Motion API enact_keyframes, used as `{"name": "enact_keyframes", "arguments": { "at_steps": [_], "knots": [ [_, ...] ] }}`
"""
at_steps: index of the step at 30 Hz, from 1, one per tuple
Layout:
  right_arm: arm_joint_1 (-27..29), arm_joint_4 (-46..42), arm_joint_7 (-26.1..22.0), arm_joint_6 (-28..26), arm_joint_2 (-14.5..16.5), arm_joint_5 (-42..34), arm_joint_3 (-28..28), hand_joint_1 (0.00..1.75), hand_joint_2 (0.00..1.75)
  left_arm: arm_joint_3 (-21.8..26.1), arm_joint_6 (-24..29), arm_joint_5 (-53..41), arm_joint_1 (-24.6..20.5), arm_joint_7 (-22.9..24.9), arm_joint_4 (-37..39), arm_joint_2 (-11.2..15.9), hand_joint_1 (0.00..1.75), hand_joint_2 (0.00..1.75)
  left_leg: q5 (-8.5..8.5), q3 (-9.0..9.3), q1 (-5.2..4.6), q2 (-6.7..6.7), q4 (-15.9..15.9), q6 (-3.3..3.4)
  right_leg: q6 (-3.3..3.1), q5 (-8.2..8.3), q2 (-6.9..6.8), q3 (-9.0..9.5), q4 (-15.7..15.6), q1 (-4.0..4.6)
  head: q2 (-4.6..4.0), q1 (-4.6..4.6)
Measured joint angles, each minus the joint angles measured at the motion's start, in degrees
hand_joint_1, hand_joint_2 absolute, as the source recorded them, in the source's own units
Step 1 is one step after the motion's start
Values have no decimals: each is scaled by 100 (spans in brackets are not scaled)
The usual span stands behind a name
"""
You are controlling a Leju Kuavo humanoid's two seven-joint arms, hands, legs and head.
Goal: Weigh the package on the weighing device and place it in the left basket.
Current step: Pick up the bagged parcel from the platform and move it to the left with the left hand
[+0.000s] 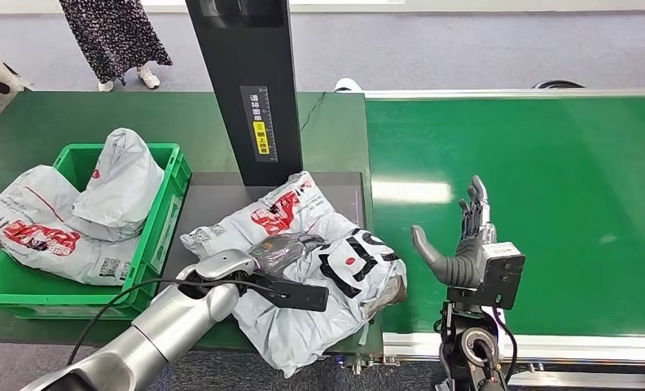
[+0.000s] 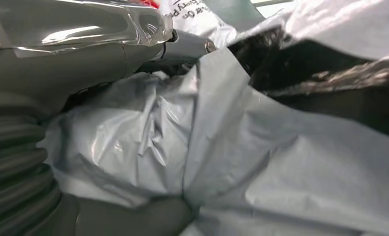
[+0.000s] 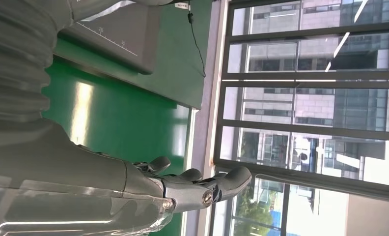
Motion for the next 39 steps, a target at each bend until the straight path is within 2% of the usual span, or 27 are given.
{"name": "enact_keyframes", "arguments": {
  "at_steps": [9,18,20,23,26,30,33,39],
  "knots": [
    [1,0,9,0,14,-1,-70,0,175,5,41,14,-7,-35,1,0,175,175,0,33,0,1,0,0,0,0,1,29,-1,0,0,-1],
    [38,-54,69,41,15,-16,-98,0,175,29,92,361,-32,-601,-29,94,175,175,-1,32,0,1,0,-1,0,0,2,25,-1,1,0,-1],
    [95,-127,70,65,15,-35,-129,0,175,50,465,324,2,-589,-91,123,175,175,-1,27,0,1,0,-1,0,0,2,21,-1,1,0,0],
    [250,-304,70,100,15,-50,-208,0,175,223,1441,97,116,-330,-250,162,175,175,-1,16,0,2,1,-1,0,0,3,11,-1,1,0,-1],
    [379,-464,70,124,15,-51,-293,0,175,629,2539,-245,286,-183,-523,235,175,175,-1,7,0,3,1,-1,0,0,4,0,-1,1,0,-1],
    [441,-561,57,125,13,-84,-376,0,175,1328,3574,-565,630,-356,-982,374,175,175,-1,-1,1,7,0,-1,0,0,8,-13,0,2,0,-1],
    [506,-626,36,108,11,-125,-420,0,175,1825,4021,-772,913,-398,-1328,486,175,175,-1,-12,1,8,0,-1,-1,-1,8,-23,0,2,0,-1],
    [619,-745,-11,99,10,-136,-473,0,175,2609,4383,-1115,1279,-242,-1828,674,175,175,-1,-22,1,8,0,-1,-1,-1,8,-32,0,2,0,0]
  ]
}}
